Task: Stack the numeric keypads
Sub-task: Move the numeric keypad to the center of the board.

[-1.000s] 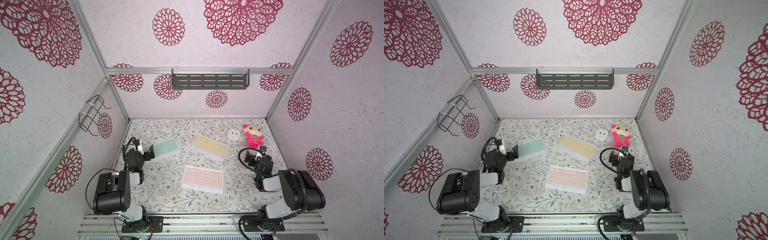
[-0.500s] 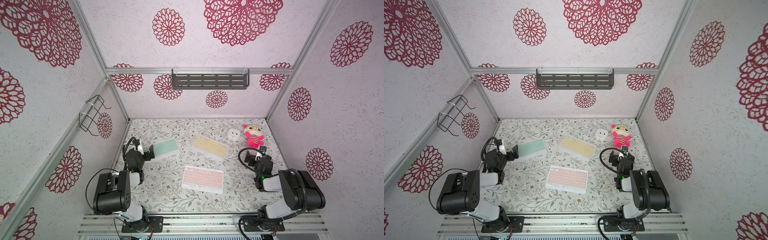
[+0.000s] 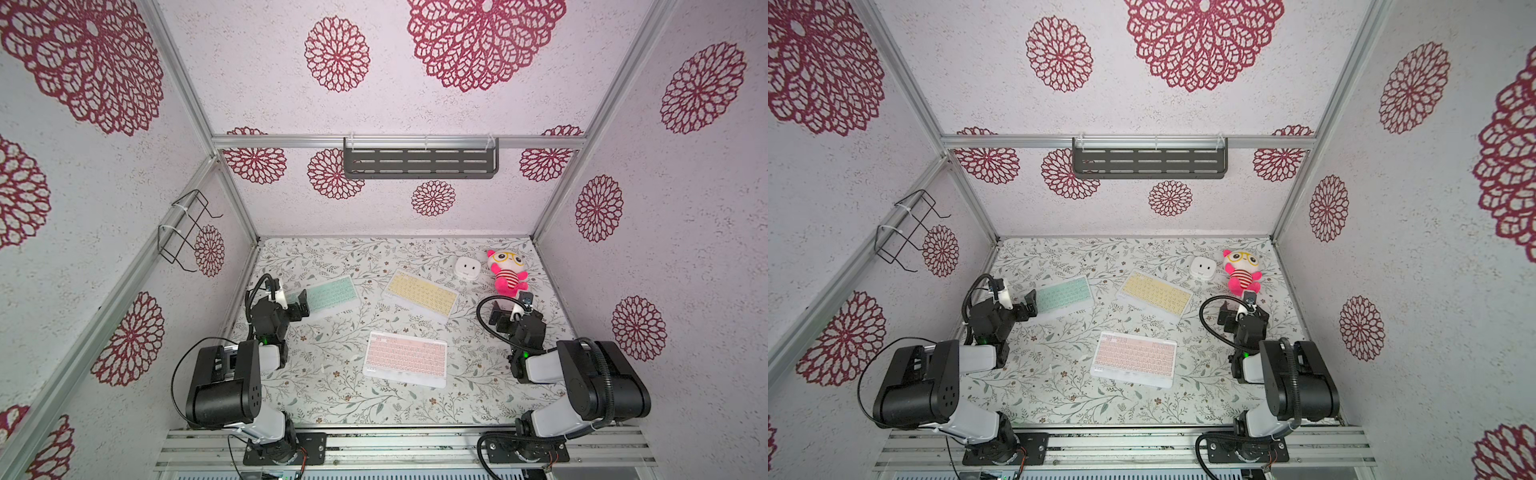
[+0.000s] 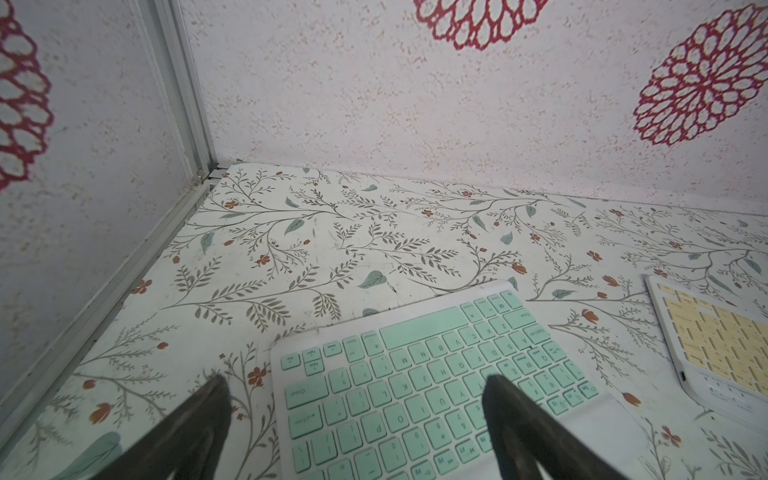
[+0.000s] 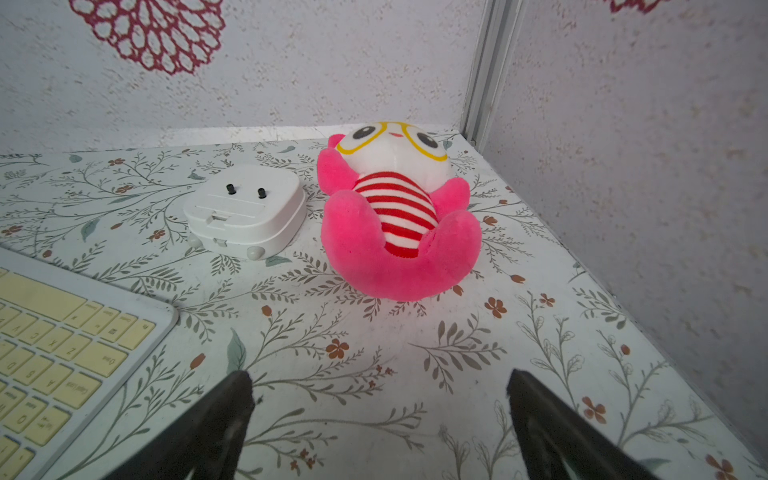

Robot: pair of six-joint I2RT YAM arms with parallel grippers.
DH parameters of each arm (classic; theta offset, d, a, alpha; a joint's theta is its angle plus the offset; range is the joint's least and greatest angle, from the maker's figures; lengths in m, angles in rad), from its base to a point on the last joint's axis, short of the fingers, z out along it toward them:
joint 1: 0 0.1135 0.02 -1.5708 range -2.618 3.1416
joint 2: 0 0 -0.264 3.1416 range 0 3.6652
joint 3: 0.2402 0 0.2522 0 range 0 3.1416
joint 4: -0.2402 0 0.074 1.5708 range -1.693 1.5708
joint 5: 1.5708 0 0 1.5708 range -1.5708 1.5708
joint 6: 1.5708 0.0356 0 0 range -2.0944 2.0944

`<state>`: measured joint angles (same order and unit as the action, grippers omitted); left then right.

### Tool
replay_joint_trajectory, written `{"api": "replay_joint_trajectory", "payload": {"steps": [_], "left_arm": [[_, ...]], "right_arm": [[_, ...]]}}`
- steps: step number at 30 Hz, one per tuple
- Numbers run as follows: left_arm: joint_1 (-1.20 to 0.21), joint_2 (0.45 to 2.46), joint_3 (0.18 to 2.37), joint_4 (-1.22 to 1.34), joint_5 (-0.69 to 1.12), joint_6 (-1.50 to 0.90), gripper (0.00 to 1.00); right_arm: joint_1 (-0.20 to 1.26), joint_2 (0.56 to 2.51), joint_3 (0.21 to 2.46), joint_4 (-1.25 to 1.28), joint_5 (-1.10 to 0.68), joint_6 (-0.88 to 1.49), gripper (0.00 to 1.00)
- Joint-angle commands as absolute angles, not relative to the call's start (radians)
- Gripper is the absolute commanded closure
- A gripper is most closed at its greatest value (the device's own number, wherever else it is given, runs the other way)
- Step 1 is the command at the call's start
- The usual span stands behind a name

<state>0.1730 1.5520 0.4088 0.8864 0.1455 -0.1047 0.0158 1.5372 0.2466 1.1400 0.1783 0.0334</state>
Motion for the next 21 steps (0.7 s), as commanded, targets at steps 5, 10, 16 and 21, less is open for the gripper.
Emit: {"api": "replay_joint_trajectory", "payload": {"steps": [5, 10, 16, 21], "left_arm": [[0.181, 1.549, 0.397, 0.915, 0.155, -0.086, 0.03], [0.181, 1.548, 0.397, 0.916, 0.155, -0.086, 0.03], [0.180, 1.547, 0.401, 0.912, 0.129, -0.094, 0.03], [0.147, 1.389, 0.452, 0.679, 0.046, -0.091, 0.03]], "right_arm": [[0.020, 1.532, 0.267, 1.172, 0.175, 0.014, 0.01], [0.019, 1.533, 0.265, 1.172, 0.175, 0.015, 0.01], [0.020, 1.531, 0.263, 1.176, 0.176, 0.014, 0.01], [0.047, 1.406, 0.259, 1.067, 0.155, -0.021, 0.01]]}}
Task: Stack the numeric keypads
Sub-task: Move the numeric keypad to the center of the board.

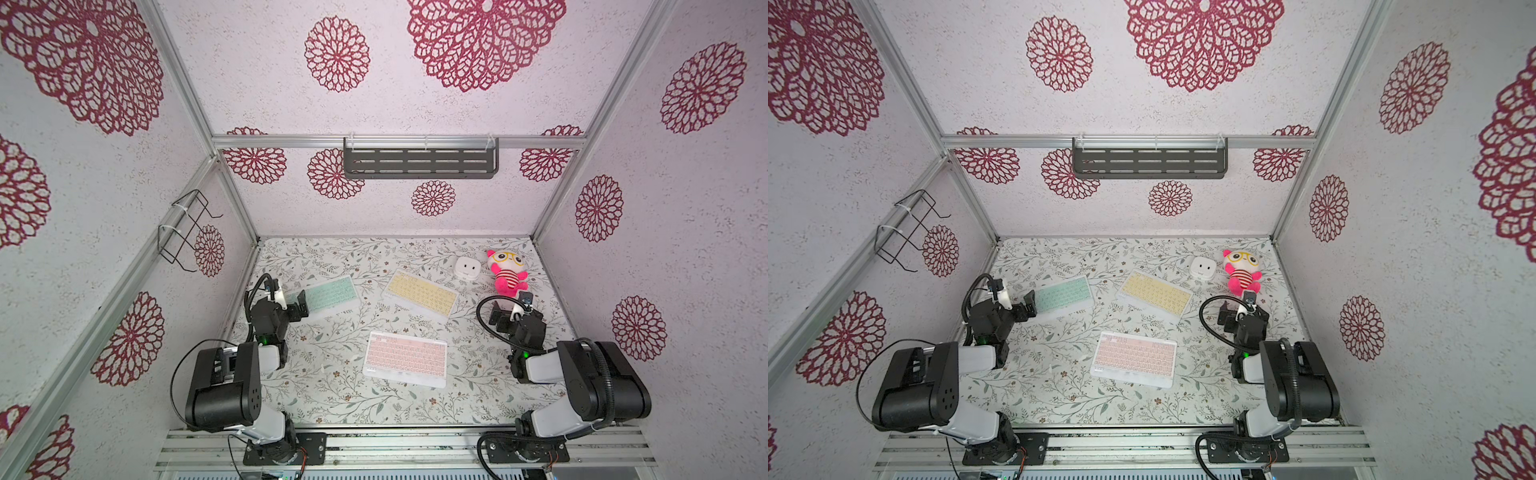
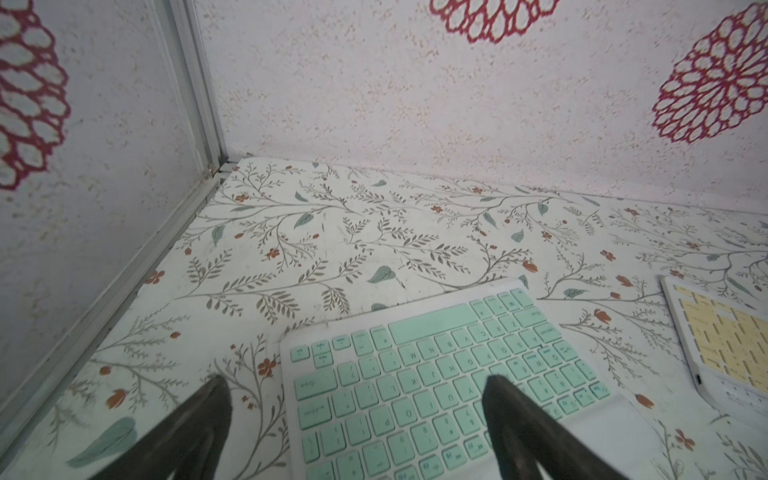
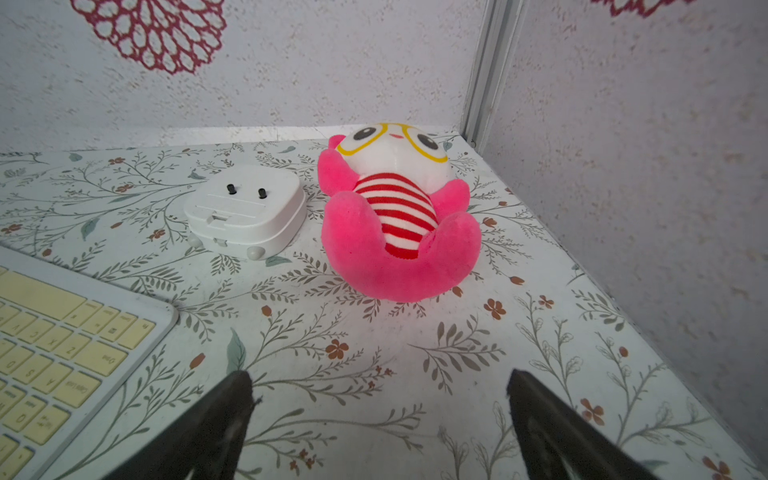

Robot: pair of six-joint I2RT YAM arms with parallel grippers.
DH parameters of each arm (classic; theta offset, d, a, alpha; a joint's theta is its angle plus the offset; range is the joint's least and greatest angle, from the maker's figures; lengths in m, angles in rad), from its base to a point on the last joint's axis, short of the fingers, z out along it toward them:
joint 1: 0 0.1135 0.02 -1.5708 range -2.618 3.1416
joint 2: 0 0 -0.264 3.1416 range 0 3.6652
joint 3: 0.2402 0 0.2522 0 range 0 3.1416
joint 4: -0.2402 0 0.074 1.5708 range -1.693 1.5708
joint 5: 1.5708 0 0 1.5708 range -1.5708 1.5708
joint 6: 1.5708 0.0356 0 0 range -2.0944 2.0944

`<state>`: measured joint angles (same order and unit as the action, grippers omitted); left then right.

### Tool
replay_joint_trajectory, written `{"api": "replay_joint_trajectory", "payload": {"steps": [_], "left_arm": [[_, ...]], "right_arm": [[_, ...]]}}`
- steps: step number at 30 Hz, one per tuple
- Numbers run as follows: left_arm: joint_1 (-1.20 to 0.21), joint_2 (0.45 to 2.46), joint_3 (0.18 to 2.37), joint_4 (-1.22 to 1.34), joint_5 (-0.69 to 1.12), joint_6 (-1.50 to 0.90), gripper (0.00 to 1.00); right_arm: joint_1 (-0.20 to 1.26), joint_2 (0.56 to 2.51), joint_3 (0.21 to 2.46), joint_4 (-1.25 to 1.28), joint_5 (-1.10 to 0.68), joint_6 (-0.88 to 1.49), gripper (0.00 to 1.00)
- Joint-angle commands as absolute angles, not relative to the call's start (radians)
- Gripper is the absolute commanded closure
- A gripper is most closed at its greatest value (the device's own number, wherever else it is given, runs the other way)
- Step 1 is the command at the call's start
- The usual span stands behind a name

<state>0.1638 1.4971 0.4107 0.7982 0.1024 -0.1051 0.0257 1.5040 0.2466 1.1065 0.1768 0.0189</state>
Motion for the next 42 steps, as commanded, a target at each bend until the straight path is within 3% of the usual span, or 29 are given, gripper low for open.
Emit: {"api": "replay_joint_trajectory", "payload": {"steps": [1, 4, 8, 15, 18, 25, 29, 31, 33, 38, 42], "left_arm": [[0.128, 1.322, 0.482, 0.556, 0.017, -0.115, 0.03], [0.069, 1.180, 0.577, 0.264, -0.002, -0.292, 0.03], [-0.074, 1.092, 0.605, 0.184, 0.012, -0.471, 0.03], [-0.328, 1.184, 0.595, 0.273, 0.024, -0.949, 0.03], [-0.450, 1.264, 0.594, 0.405, 0.024, -1.008, 0.03], [-0.652, 1.380, 0.743, 0.345, -0.008, -0.888, 0.03], [-0.648, 1.444, 0.795, 0.279, -0.031, -0.968, 0.03], [-0.613, 1.494, 0.840, 0.273, 0.074, -0.959, 0.03], [-0.594, 1.534, 0.891, 0.282, 0.132, -0.919, 0.03], [-0.586, 1.704, 1.191, -0.098, -0.043, -0.671, 0.03], [-0.581, 1.881, 1.405, -0.257, -0.128, -0.488, 0.03]], "right_arm": [[0.058, 1.335, 0.280, 0.963, 0.157, -0.021, 0.01], [0.075, 1.168, 0.401, 0.587, 0.136, 0.144, 0.01], [0.119, 1.087, 0.507, 0.356, -0.039, 0.343, 0.01], [0.350, 1.079, 0.497, 0.364, -0.119, 0.694, 0.01], [0.459, 1.093, 0.463, 0.437, -0.099, 0.809, 0.01], [0.580, 1.080, 0.436, 0.482, 0.025, 0.923, 0.01], [0.567, 1.090, 0.462, 0.343, 0.069, 0.991, 0.01], [0.560, 1.114, 0.458, 0.409, 0.046, 0.962, 0.01], [0.560, 1.142, 0.512, 0.292, 0.132, 0.968, 0.01], [0.555, 1.248, 0.710, -0.071, 0.377, 0.937, 0.01], [0.522, 1.335, 0.775, -0.100, 0.385, 0.880, 0.01]]}}
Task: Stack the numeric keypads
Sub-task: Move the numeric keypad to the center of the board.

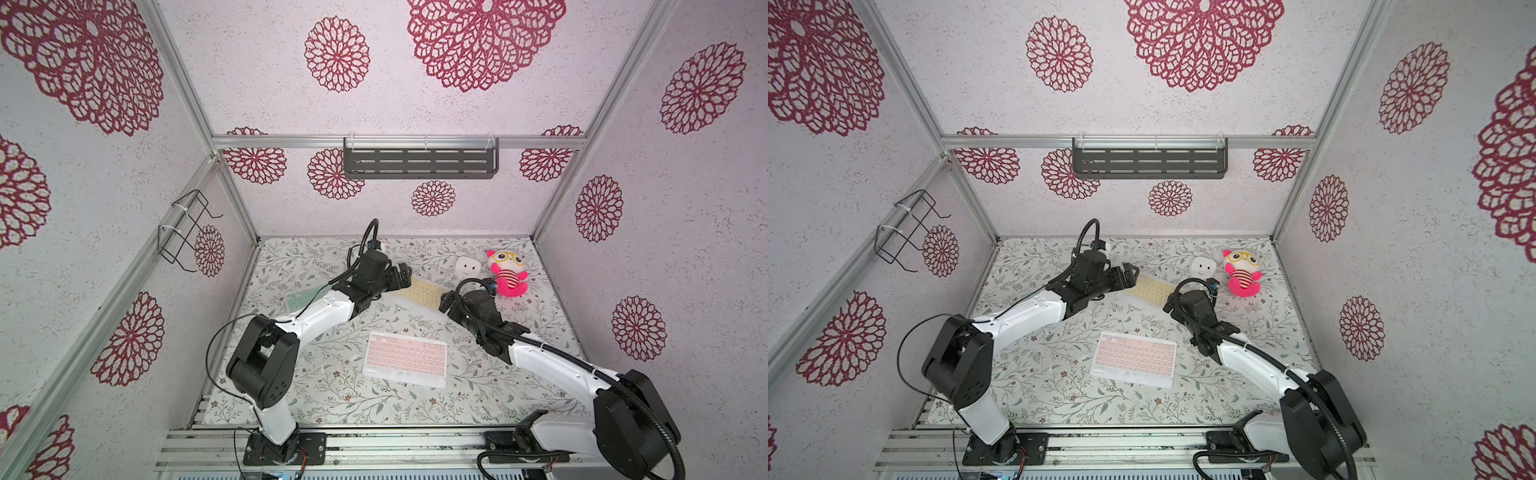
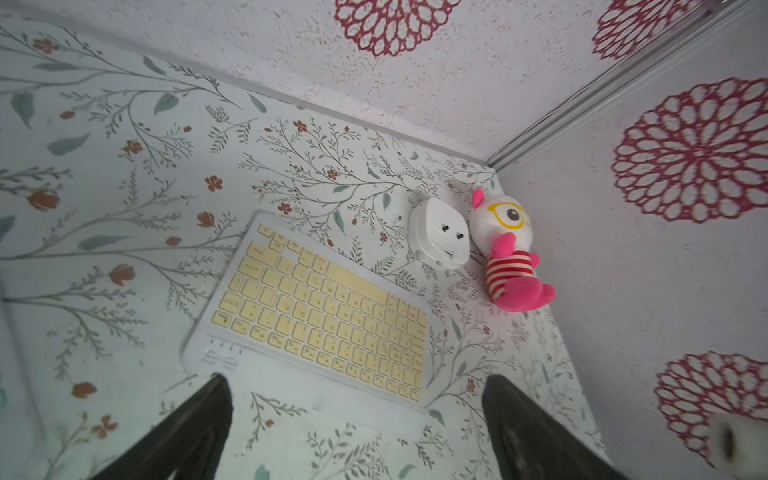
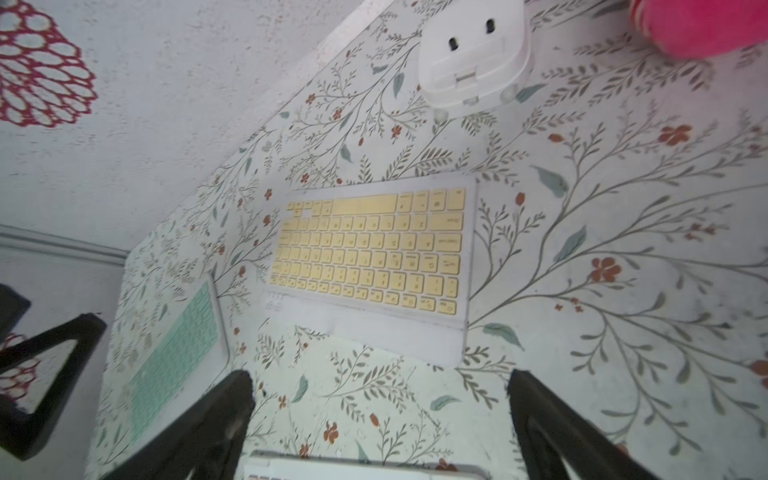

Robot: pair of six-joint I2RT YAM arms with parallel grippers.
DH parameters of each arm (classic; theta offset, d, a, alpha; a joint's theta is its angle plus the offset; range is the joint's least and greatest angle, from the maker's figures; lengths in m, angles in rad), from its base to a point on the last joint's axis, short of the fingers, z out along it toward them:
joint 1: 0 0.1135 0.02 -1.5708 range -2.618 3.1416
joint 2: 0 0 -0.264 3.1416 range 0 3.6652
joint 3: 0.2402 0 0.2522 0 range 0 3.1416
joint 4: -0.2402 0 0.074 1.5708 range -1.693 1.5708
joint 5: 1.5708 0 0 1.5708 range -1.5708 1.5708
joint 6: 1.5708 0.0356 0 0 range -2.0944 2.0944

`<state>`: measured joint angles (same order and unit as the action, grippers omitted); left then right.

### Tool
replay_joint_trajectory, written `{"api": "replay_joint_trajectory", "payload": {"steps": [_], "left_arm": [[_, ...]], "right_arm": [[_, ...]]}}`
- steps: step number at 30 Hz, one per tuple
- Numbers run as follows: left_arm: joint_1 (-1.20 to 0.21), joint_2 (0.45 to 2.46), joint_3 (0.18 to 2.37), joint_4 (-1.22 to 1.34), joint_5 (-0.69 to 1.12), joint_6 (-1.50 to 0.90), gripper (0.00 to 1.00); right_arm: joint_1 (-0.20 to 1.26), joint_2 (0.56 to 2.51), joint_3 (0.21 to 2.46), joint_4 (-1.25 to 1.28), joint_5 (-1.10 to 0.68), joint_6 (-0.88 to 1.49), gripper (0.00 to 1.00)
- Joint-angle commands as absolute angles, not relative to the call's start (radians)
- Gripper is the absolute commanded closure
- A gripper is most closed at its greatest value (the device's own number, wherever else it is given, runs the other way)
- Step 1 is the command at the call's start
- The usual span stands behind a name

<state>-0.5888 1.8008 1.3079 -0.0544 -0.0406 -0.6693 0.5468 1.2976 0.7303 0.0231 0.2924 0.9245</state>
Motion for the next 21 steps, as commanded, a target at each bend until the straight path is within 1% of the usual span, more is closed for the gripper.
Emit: {"api": "replay_joint_trajectory", "payload": {"steps": [1, 5, 7, 13, 21], "left_arm": [[-0.577, 1.926, 1.449, -0.287, -0.133, -0.461, 0.03], [-0.546, 2.122, 1.647, -0.384, -0.094, -0.425, 0.02], [-0.537, 2.172, 1.687, -0.377, -0.097, -0.413, 0.03], [-0.501, 2.291, 1.776, -0.390, -0.036, -0.429, 0.02], [-0.510, 2.384, 1.842, -0.428, 0.010, -0.459, 0.03]], "right_arm": [[0.509, 1.356, 0.788, -0.103, 0.369, 0.873, 0.01], [0.424, 1.442, 0.810, -0.046, 0.229, 0.865, 0.01], [0.397, 1.478, 0.814, -0.008, 0.173, 0.861, 0.01], [0.385, 1.600, 0.895, -0.022, 0.145, 0.822, 0.01], [0.390, 1.758, 1.028, -0.085, 0.127, 0.802, 0.01]]}}
